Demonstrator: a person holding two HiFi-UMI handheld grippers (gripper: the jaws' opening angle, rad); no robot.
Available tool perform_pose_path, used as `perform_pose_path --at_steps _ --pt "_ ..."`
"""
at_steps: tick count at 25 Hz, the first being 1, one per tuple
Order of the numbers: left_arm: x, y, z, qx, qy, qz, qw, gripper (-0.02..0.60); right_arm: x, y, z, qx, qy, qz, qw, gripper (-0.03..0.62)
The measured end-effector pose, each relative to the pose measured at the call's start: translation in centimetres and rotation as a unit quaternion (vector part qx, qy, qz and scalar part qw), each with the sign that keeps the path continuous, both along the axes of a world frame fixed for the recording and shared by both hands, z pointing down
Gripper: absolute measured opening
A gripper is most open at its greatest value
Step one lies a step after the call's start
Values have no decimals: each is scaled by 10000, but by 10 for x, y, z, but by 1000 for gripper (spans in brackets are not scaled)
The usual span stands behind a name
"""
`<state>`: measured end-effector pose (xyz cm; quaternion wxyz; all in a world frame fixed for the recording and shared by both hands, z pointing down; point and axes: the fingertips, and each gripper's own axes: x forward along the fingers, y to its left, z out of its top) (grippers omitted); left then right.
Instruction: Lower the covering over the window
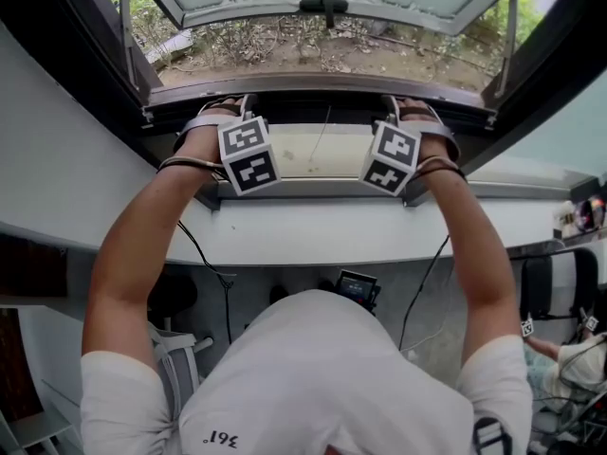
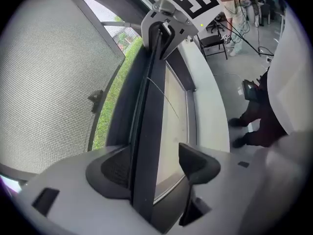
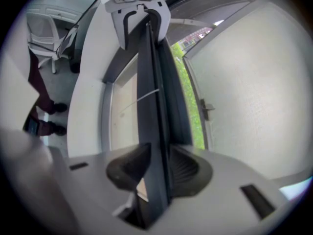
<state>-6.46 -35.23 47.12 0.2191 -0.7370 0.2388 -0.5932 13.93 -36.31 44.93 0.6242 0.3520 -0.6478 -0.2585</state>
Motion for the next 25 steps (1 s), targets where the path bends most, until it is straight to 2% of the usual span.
perform_pose_path --at_steps 25 --pt "0 -3 8 -48 -34 10 10000 307 0 -4 11 92 110 237 9996 127"
